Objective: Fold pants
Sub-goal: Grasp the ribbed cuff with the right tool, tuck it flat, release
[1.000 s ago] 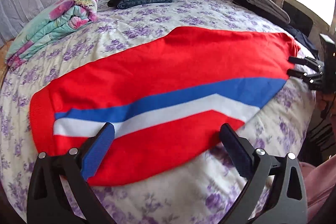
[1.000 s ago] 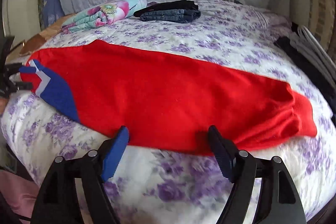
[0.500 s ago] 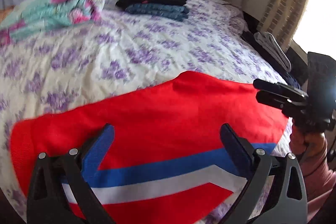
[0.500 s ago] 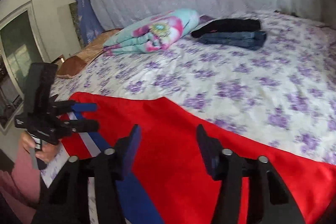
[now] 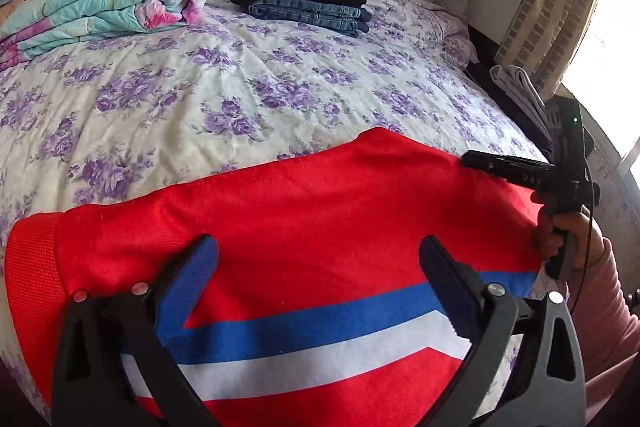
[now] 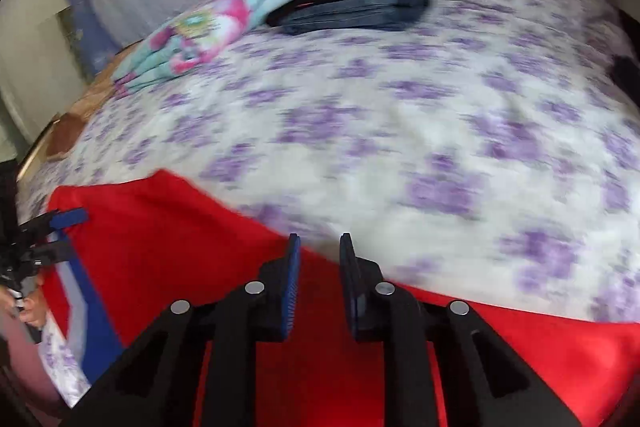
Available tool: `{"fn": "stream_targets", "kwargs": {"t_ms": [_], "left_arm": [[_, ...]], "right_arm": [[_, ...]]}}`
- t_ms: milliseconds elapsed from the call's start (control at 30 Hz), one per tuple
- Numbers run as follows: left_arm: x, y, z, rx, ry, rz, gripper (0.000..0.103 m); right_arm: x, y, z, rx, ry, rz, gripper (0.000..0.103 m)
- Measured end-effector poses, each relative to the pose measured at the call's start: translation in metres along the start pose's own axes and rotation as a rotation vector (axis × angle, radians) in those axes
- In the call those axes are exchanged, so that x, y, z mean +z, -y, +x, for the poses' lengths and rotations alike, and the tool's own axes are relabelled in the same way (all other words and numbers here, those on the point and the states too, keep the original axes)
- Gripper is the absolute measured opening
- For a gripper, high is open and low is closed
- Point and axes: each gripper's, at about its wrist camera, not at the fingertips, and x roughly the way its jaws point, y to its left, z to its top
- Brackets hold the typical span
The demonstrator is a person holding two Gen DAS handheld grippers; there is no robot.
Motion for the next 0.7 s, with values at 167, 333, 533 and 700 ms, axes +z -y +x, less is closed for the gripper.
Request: {"fn": "stream_targets", "kwargs": {"t_ms": [167,333,533,700], "left_arm": [[0.000,0.001,0.000,0.006,-0.002,0.005,0.098],[0.000,0.001,0.002,0.013,-0.006,0.010,0.098],[0.000,0.002,0.003,0.022,-0.011,0.016,0.098],[0.000,0.003,0.005,0.039,-0.017,0.025,0.098]], "right_arm": [[-0.033,0.113,-0.055,-0.290,0.070,0.239,0.022],[-0.060,0.063,-0.102,-0.142,0.208,0.115,0.045],[-0.123,0.069,-0.092,-0.281,0.127,0.001,0.045],[-0.126,0.062,-0.130,-0.290,0.206,0.018,0.065]]}}
